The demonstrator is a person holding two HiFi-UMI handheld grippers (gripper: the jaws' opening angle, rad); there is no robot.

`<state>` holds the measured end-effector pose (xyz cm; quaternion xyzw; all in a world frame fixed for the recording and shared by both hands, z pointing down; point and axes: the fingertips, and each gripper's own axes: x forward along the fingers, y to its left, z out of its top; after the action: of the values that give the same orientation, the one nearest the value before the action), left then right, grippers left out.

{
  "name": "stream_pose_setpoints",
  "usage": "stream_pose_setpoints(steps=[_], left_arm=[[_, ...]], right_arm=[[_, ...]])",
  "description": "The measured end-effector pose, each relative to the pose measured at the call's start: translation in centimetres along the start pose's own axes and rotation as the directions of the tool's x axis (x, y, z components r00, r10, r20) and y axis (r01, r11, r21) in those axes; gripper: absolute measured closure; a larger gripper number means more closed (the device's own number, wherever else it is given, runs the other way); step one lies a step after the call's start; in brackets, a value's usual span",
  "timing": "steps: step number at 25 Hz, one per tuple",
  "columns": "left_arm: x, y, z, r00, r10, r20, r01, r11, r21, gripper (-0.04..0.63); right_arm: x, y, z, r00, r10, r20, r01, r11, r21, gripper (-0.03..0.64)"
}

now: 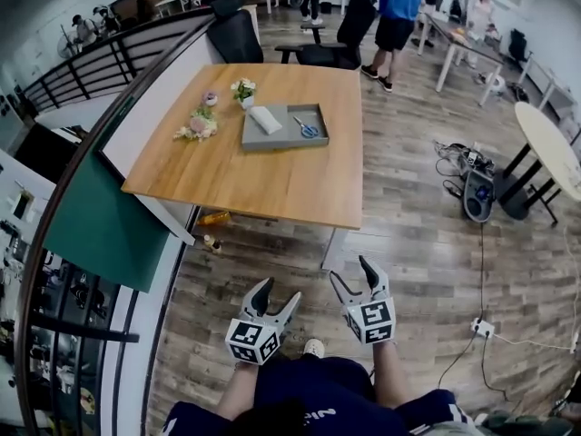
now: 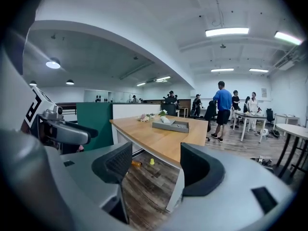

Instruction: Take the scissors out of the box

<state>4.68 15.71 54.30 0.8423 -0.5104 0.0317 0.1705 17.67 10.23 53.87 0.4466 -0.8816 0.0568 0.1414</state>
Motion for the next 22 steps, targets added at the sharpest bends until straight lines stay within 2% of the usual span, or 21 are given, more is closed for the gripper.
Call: stream_pose_setpoints(steps=[10,15,22], left_arm=[[3.6,1.3,0.1,0.999,-0.007,-0.040,0.007,1.000,0.004,0.295],[6.4,4.7,0.4,0.998,-0.012,-0.055,0.012,1.000,-0.004,0.295],[13.4,10.5,3.7,0.994,-0.094,-0.063,0.095,0.995,0.018,0.295]], right_arm=[[2.9,-1.9,-0.3,1.000,0.006,-0.028,-0.005,0.999,0.033,0.310],[6.0,-3.2,0.6,0.999,-0.026,-0.018,0.027,0.999,0.047,0.310],[13.2,-6.4,2.2,0.994,-0.104,-0.034,0.107,0.992,0.072,0.310]])
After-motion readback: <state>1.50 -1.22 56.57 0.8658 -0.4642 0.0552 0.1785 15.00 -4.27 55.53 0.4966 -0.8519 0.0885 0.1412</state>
